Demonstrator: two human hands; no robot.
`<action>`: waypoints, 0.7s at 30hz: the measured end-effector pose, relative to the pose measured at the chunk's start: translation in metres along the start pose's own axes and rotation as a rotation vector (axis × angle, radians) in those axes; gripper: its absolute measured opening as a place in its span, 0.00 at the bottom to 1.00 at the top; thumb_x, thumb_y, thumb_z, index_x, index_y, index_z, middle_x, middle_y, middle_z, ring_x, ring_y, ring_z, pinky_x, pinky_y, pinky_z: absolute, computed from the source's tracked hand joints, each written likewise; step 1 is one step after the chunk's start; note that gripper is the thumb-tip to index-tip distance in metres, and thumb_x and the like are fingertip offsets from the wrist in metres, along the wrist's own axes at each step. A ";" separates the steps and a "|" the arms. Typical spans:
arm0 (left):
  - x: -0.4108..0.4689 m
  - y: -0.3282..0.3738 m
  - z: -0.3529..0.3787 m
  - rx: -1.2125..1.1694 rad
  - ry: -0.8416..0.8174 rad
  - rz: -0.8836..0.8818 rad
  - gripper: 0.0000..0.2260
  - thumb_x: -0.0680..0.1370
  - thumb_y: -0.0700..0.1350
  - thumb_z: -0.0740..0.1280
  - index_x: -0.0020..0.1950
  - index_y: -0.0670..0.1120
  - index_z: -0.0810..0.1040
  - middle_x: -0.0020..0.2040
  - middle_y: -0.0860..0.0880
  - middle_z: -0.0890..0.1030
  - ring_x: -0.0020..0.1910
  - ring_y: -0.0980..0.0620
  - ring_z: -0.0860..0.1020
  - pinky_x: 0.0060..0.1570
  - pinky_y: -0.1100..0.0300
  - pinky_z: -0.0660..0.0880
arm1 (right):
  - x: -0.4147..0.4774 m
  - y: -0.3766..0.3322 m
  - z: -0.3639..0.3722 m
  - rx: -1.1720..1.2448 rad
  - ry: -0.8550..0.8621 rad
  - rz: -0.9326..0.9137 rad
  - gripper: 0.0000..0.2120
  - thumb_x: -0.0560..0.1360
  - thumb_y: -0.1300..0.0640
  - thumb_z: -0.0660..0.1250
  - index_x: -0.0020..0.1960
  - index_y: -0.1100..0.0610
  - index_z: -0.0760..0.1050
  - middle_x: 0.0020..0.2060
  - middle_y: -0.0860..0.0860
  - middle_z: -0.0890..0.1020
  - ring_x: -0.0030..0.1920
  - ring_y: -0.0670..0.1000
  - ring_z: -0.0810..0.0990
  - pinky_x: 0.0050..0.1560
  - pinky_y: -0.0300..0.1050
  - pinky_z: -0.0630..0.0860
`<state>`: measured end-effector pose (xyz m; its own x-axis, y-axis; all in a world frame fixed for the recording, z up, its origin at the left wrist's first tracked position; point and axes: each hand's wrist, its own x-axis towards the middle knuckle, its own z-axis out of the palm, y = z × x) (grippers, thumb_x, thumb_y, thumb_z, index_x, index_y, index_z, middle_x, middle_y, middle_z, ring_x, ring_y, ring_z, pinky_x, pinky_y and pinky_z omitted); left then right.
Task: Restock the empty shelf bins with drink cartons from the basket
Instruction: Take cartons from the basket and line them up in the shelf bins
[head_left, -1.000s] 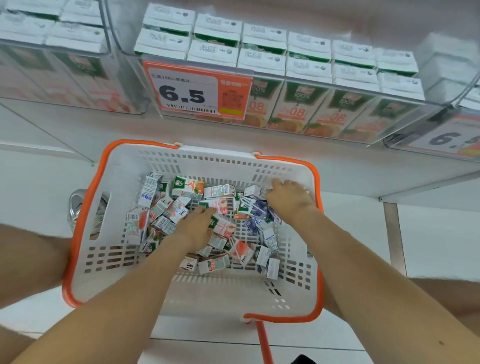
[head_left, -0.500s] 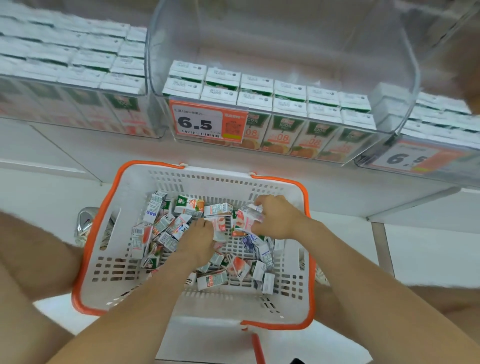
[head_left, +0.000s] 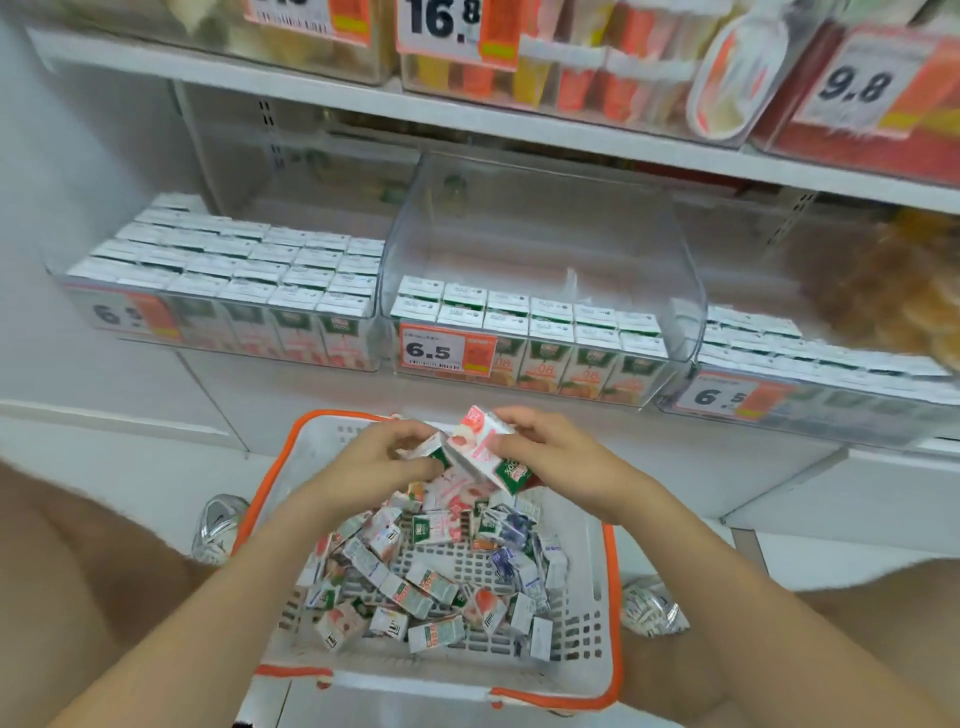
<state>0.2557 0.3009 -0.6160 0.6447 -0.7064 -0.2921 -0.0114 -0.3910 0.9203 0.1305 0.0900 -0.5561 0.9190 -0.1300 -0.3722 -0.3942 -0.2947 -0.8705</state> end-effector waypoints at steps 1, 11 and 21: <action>-0.007 0.013 -0.006 -0.007 -0.017 0.016 0.09 0.78 0.46 0.76 0.57 0.54 0.86 0.55 0.53 0.86 0.50 0.51 0.84 0.50 0.55 0.79 | -0.001 -0.005 -0.001 0.000 0.033 -0.033 0.13 0.82 0.50 0.69 0.67 0.45 0.79 0.59 0.47 0.85 0.57 0.49 0.85 0.58 0.51 0.82; -0.043 0.092 -0.077 0.005 0.135 0.253 0.08 0.81 0.39 0.72 0.59 0.46 0.81 0.55 0.50 0.84 0.55 0.45 0.83 0.52 0.51 0.83 | 0.002 -0.068 0.003 -0.187 0.531 -0.246 0.22 0.67 0.44 0.83 0.52 0.48 0.75 0.45 0.44 0.84 0.40 0.42 0.82 0.36 0.35 0.75; -0.015 0.137 -0.177 0.226 0.638 0.399 0.11 0.84 0.45 0.65 0.61 0.62 0.76 0.61 0.50 0.78 0.48 0.45 0.85 0.53 0.40 0.82 | 0.043 -0.151 0.055 -0.243 0.616 -0.652 0.20 0.77 0.46 0.75 0.67 0.46 0.75 0.51 0.42 0.82 0.48 0.43 0.80 0.48 0.41 0.76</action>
<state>0.3797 0.3620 -0.4395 0.8729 -0.3702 0.3179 -0.4454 -0.3383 0.8290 0.2301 0.1806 -0.4585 0.8224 -0.3284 0.4645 0.1458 -0.6675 -0.7302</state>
